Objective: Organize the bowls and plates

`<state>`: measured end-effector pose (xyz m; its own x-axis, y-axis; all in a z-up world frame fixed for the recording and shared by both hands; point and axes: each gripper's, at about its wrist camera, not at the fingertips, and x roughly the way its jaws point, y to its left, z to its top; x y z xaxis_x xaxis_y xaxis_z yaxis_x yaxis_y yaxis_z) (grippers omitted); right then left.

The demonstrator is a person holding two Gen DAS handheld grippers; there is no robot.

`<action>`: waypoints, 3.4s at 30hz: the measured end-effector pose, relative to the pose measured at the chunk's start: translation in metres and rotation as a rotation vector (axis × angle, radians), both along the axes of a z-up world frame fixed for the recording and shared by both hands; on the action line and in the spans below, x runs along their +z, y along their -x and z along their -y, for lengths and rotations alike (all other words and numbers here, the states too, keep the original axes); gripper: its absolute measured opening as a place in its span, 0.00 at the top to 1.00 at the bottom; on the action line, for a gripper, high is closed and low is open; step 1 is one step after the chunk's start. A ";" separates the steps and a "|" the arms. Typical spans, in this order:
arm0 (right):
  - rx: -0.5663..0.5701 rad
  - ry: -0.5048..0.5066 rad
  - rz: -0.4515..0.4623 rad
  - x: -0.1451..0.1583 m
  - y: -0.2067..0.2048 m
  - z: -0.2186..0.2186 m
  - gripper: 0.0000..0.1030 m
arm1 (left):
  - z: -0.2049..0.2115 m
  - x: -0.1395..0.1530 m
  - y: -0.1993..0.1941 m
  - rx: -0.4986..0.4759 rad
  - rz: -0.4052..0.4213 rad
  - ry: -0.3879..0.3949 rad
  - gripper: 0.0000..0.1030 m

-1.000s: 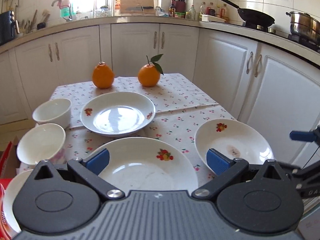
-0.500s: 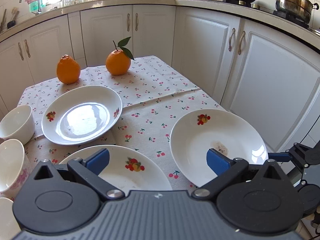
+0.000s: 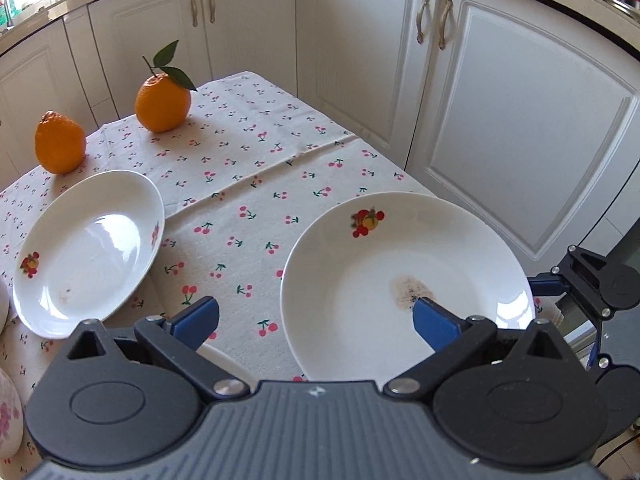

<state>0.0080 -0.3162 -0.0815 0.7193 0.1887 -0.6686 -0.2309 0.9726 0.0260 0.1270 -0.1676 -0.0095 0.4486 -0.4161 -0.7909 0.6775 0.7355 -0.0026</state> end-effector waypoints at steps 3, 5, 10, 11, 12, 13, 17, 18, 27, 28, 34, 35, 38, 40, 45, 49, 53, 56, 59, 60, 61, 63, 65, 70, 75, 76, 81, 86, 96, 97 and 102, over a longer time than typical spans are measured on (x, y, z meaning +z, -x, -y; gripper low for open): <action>0.027 0.002 0.014 -0.001 -0.001 0.002 0.00 | 0.007 -0.004 -0.007 -0.026 -0.027 -0.003 0.01; 0.047 -0.003 0.026 -0.001 0.000 0.004 0.00 | 0.013 -0.006 -0.013 -0.041 -0.045 -0.009 0.01; 0.089 -0.009 0.044 -0.001 -0.001 0.008 0.00 | 0.021 -0.011 -0.025 -0.069 -0.083 -0.022 0.04; 0.099 -0.010 0.041 0.000 -0.002 0.009 0.00 | 0.022 -0.012 -0.028 -0.072 -0.094 -0.023 0.04; 0.110 -0.008 0.037 0.000 -0.003 0.009 0.00 | 0.024 -0.012 -0.030 -0.079 -0.107 -0.022 0.07; 0.120 -0.007 0.033 0.001 -0.004 0.009 0.00 | 0.025 -0.013 -0.032 -0.087 -0.118 -0.022 0.09; 0.152 -0.009 0.034 0.002 -0.004 0.010 0.00 | 0.031 -0.018 -0.041 -0.098 -0.154 -0.026 0.12; 0.157 -0.008 0.032 0.002 -0.005 0.010 0.00 | 0.031 -0.019 -0.042 -0.099 -0.162 -0.027 0.13; 0.191 -0.005 0.033 0.001 -0.007 0.015 0.00 | 0.040 -0.025 -0.051 -0.127 -0.211 -0.025 0.21; 0.193 -0.006 0.032 0.001 -0.008 0.015 0.00 | 0.041 -0.025 -0.052 -0.129 -0.218 -0.024 0.22; 0.202 0.007 0.025 0.002 -0.010 0.013 0.00 | 0.042 -0.027 -0.054 -0.133 -0.226 -0.023 0.22; 0.202 0.007 0.021 0.002 -0.010 0.013 0.00 | 0.042 -0.027 -0.054 -0.135 -0.226 -0.023 0.23; 0.202 0.012 0.012 0.003 -0.011 0.013 0.00 | 0.041 -0.026 -0.055 -0.131 -0.230 -0.018 0.23; 0.202 0.012 0.003 0.003 -0.013 0.012 0.00 | 0.041 -0.025 -0.055 -0.127 -0.230 -0.015 0.23; 0.215 0.011 0.006 0.009 -0.021 0.013 0.00 | 0.038 -0.019 -0.060 -0.112 -0.209 -0.006 0.23; 0.230 0.031 0.017 0.014 -0.034 0.015 0.00 | 0.036 -0.013 -0.071 -0.094 -0.194 0.010 0.23; 0.240 0.043 0.029 0.018 -0.051 0.020 0.00 | 0.038 -0.009 -0.085 -0.081 -0.164 0.023 0.23; 0.243 0.056 0.033 0.018 -0.064 0.023 0.00 | 0.040 -0.007 -0.097 -0.068 -0.151 0.036 0.23; 0.245 0.070 0.037 0.017 -0.074 0.024 0.00 | 0.042 -0.008 -0.107 -0.059 -0.142 0.041 0.23; 0.245 0.071 0.035 0.017 -0.078 0.026 0.00 | 0.043 -0.009 -0.110 -0.058 -0.139 0.041 0.23; 0.246 0.071 0.035 0.016 -0.081 0.027 0.00 | 0.044 -0.010 -0.113 -0.056 -0.139 0.041 0.23; 0.246 0.071 0.030 0.014 -0.087 0.029 0.00 | 0.046 -0.012 -0.118 -0.053 -0.139 0.041 0.23; 0.244 0.077 0.027 0.012 -0.092 0.031 0.00 | 0.048 -0.015 -0.122 -0.050 -0.136 0.040 0.23; 0.229 0.069 0.016 0.008 -0.101 0.035 0.00 | 0.053 -0.020 -0.132 -0.043 -0.133 0.041 0.23; 0.216 0.067 0.013 0.006 -0.109 0.038 0.00 | 0.058 -0.023 -0.139 -0.042 -0.123 0.040 0.23; 0.214 0.068 0.012 0.006 -0.110 0.039 0.00 | 0.059 -0.023 -0.141 -0.042 -0.123 0.042 0.23; 0.199 0.073 0.010 0.005 -0.116 0.040 0.00 | 0.061 -0.028 -0.147 -0.033 -0.124 0.044 0.23; 0.192 0.079 0.012 0.003 -0.116 0.039 0.00 | 0.062 -0.032 -0.148 -0.033 -0.124 0.037 0.23; 0.159 0.069 0.019 0.015 -0.101 0.041 0.00 | 0.051 -0.013 -0.135 -0.020 -0.067 0.051 0.23; 0.157 0.068 0.025 0.018 -0.097 0.041 0.00 | 0.048 -0.009 -0.132 -0.018 -0.059 0.054 0.23; 0.155 0.088 0.064 0.035 -0.074 0.032 0.00 | 0.029 0.011 -0.113 0.011 -0.019 0.084 0.22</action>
<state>0.0818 -0.3482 -0.0467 0.7277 0.2440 -0.6410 -0.3771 0.9230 -0.0768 0.2397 -0.1963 0.0019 0.4387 -0.4765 -0.7619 0.6684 0.7397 -0.0778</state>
